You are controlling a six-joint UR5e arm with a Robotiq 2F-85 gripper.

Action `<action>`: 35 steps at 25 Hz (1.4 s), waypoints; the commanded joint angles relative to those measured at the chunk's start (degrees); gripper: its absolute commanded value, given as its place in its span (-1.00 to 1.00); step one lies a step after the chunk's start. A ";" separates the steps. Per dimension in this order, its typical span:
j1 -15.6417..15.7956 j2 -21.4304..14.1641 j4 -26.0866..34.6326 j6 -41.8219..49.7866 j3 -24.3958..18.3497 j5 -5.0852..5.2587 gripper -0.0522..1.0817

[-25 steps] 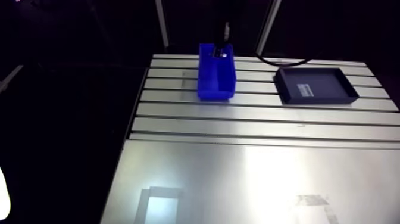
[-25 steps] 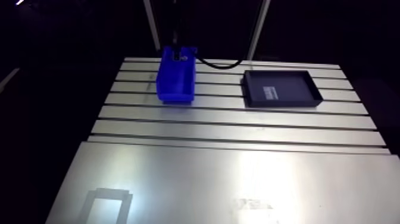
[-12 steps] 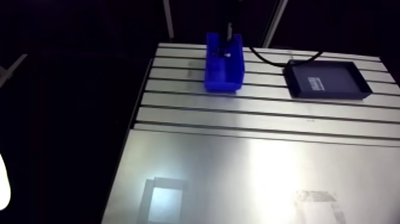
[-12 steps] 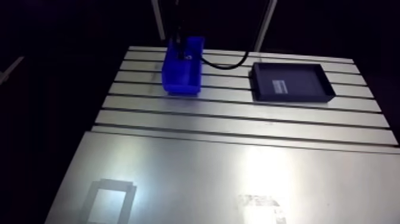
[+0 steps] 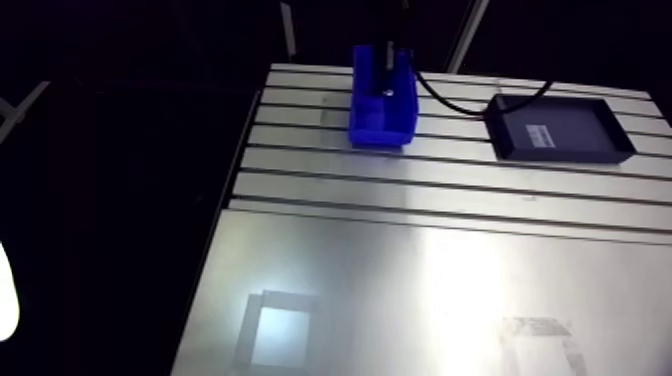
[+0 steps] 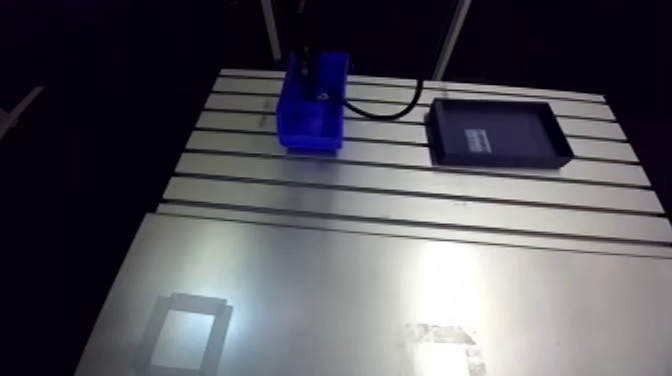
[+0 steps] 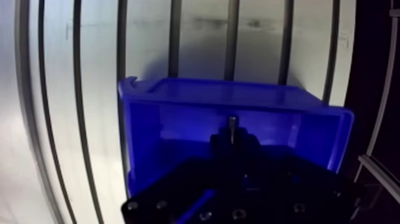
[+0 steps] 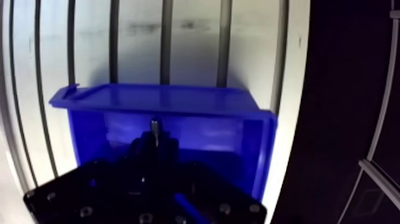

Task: Pick up the M10 bolt from the tray and put it into the blue bin.

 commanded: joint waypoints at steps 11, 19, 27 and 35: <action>0.71 1.51 -3.33 0.81 2.09 -2.51 0.66; 0.62 1.15 -4.03 2.39 1.66 -2.51 -0.90; 0.71 -3.59 1.33 2.13 -0.02 -1.98 -0.90; -0.08 -8.69 9.94 9.33 -1.16 -2.24 -0.90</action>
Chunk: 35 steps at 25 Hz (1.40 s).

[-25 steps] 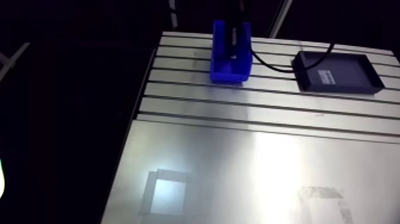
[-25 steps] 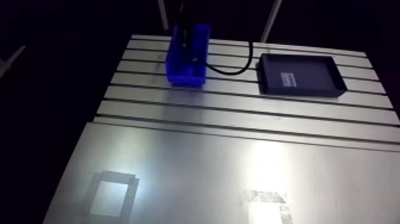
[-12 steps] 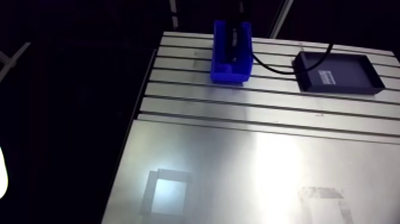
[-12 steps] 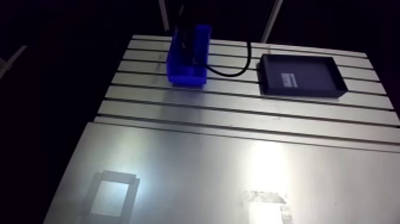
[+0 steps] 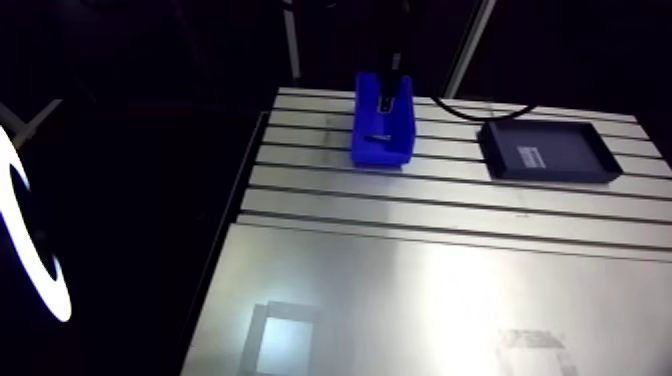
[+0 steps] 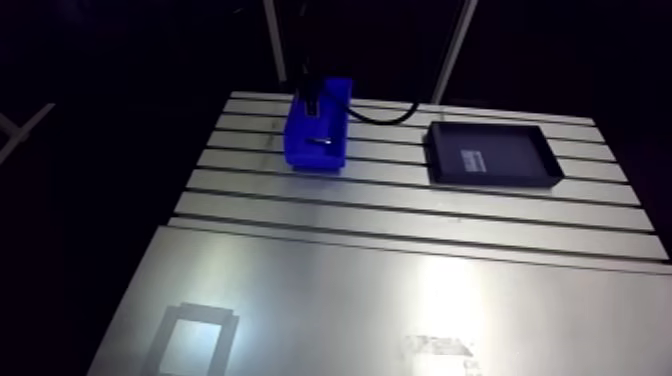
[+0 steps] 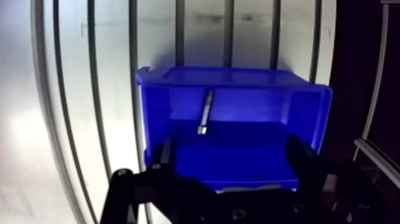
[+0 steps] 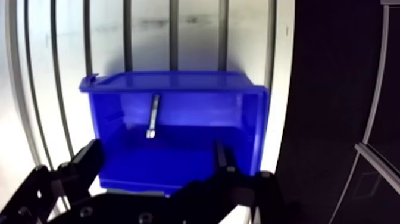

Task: Pick up the M10 bolt from the tray and put it into the blue bin.

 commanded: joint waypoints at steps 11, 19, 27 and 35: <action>-2.00 -15.29 19.38 50.25 -5.03 -5.63 -0.90; -6.75 -16.78 23.86 83.31 -3.45 -5.01 -0.90; -9.91 -22.41 23.95 90.34 -3.19 -2.55 -0.90; -9.21 -24.52 25.88 89.37 -5.65 -2.90 -0.90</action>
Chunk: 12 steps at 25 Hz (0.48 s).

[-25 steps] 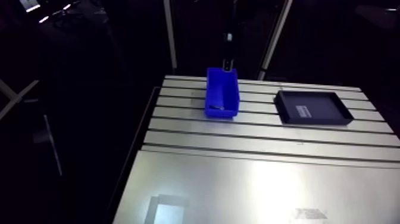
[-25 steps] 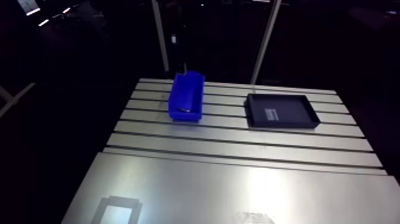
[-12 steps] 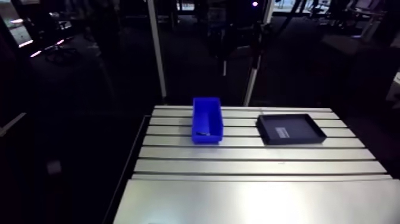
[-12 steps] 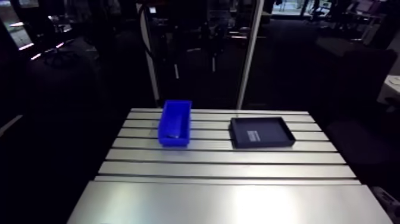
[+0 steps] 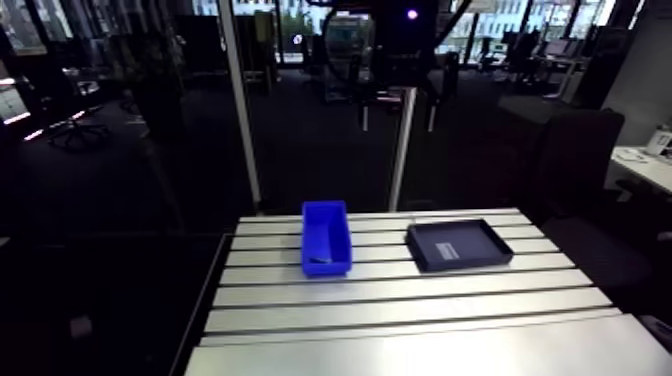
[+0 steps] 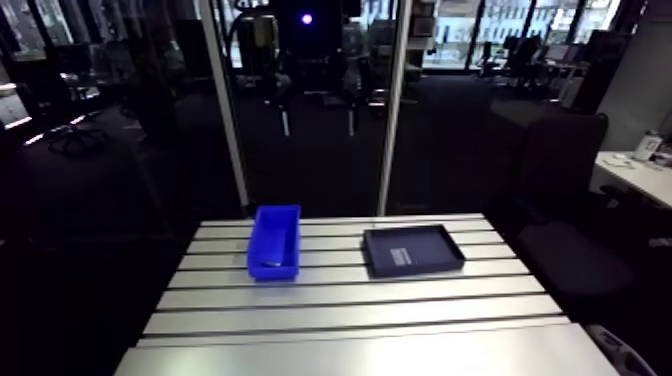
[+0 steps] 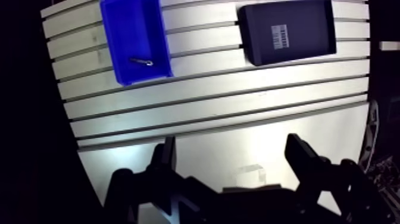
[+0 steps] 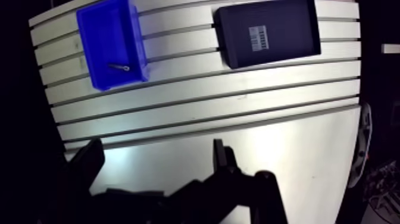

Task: Pick up the M10 bolt from the tray and put it into the blue bin.

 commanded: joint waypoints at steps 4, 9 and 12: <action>0.64 -0.68 4.08 -0.50 -3.62 -0.21 -0.90; 0.64 -0.77 3.99 -0.50 -3.44 -0.12 -0.90; 0.55 -0.86 3.99 -0.50 -2.92 -0.21 -0.90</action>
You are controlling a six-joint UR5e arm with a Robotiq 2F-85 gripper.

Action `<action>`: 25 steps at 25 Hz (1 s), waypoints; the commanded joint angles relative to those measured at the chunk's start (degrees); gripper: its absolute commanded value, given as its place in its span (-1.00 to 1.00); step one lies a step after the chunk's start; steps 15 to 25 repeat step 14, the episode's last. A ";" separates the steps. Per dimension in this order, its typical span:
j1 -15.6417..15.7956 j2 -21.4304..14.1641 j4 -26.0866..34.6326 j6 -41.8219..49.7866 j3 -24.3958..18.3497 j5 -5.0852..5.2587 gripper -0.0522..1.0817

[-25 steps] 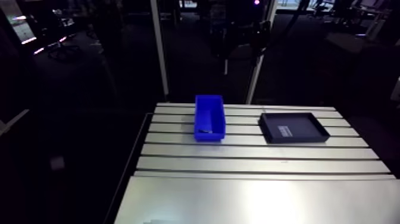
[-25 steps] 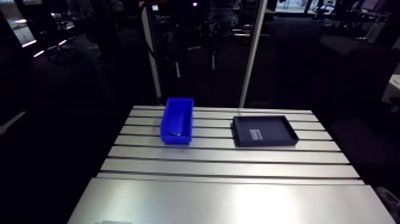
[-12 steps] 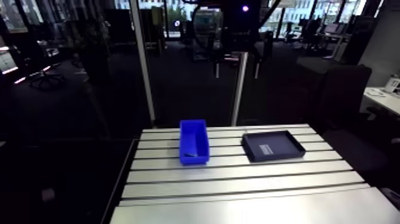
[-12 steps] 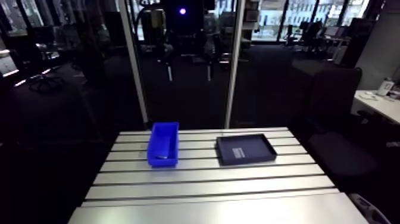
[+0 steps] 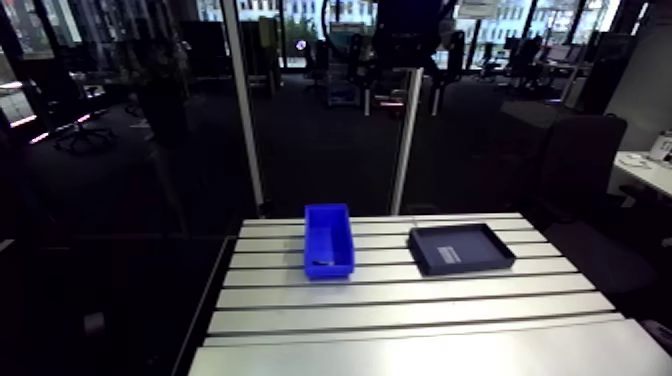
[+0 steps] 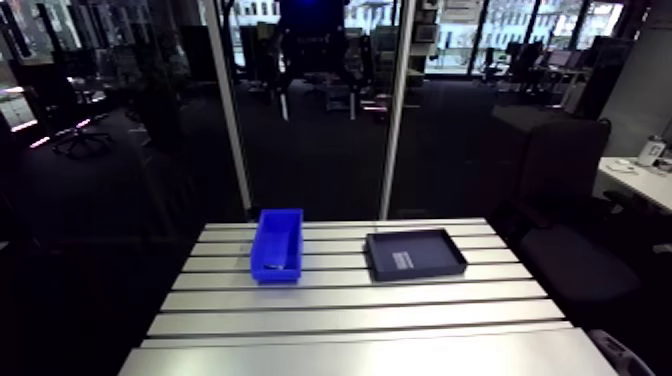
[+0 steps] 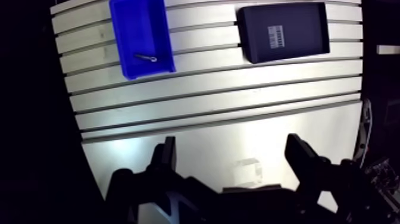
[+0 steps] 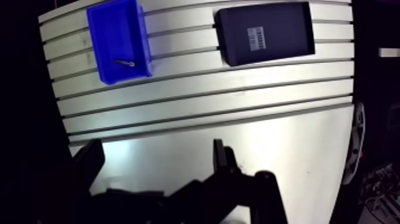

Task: Pick up the M10 bolt from the tray and put it into the blue bin.

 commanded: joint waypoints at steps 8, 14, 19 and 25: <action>-0.04 -0.49 0.00 0.07 1.20 -0.15 -0.90; -0.04 -0.58 -0.09 0.07 1.90 -0.24 -0.90; -0.04 -0.58 -0.09 0.07 1.90 -0.24 -0.90; -0.04 -0.58 -0.09 0.07 1.90 -0.24 -0.90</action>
